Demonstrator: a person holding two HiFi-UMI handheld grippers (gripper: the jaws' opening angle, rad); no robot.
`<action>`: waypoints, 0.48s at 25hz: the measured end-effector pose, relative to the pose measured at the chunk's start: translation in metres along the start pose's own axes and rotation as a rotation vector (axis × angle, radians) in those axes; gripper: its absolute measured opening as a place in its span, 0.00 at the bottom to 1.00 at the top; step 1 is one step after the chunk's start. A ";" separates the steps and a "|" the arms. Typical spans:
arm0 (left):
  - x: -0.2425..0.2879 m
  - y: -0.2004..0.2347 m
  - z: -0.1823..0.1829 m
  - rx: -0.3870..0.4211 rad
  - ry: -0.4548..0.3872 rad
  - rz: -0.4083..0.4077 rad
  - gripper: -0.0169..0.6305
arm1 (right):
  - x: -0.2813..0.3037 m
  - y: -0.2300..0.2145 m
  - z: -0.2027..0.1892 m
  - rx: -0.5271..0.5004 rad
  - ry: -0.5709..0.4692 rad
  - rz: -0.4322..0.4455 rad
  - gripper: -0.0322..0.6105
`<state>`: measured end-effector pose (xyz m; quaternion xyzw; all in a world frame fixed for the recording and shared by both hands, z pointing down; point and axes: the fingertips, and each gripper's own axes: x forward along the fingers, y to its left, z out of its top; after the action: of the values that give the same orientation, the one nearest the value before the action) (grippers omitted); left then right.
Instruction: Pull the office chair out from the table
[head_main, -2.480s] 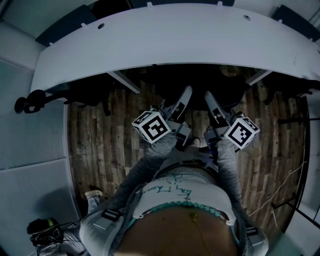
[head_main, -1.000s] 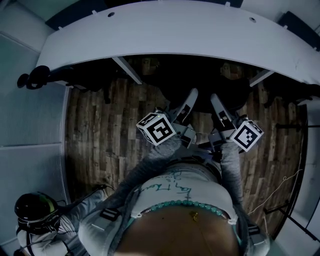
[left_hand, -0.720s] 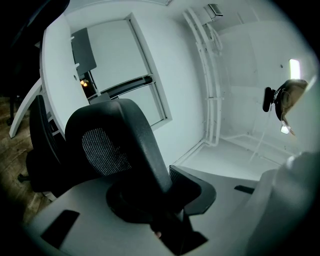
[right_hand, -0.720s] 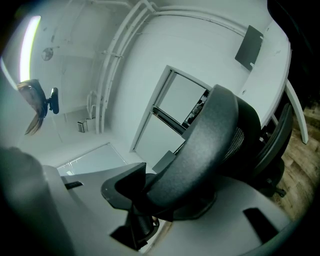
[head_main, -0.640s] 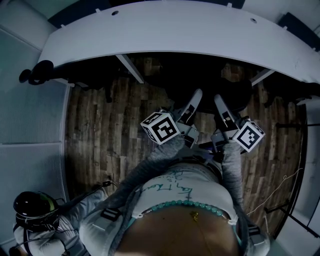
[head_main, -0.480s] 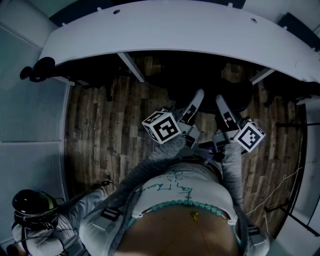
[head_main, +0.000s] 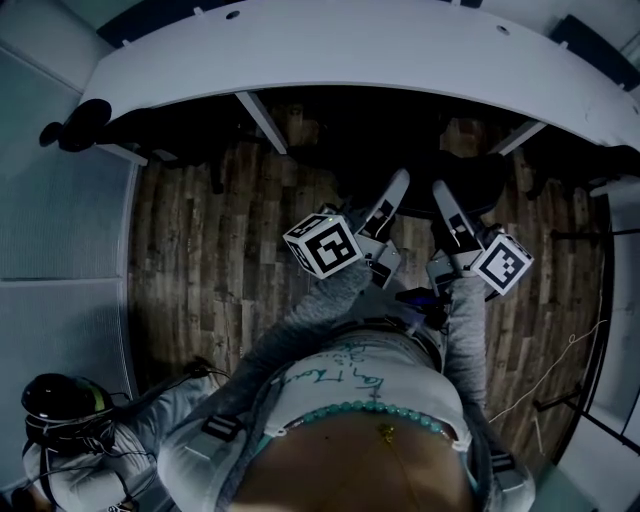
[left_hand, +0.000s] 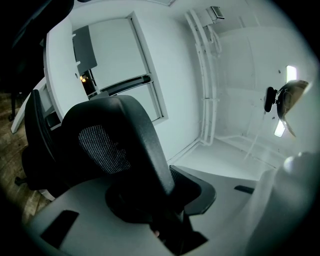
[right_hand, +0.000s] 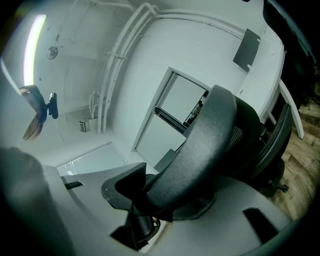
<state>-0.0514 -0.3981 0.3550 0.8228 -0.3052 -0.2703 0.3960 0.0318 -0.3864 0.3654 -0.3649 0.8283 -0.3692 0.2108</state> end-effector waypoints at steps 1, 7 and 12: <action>-0.007 -0.003 -0.002 0.002 -0.004 -0.005 0.21 | -0.004 0.004 -0.005 -0.003 -0.002 0.002 0.30; -0.030 -0.012 -0.016 0.012 -0.001 -0.007 0.21 | -0.024 0.015 -0.023 -0.010 -0.008 0.003 0.30; -0.043 -0.017 -0.019 0.017 -0.003 -0.010 0.21 | -0.031 0.024 -0.031 -0.019 -0.011 0.009 0.30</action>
<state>-0.0617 -0.3497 0.3598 0.8272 -0.3040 -0.2709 0.3872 0.0216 -0.3378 0.3693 -0.3652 0.8323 -0.3584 0.2133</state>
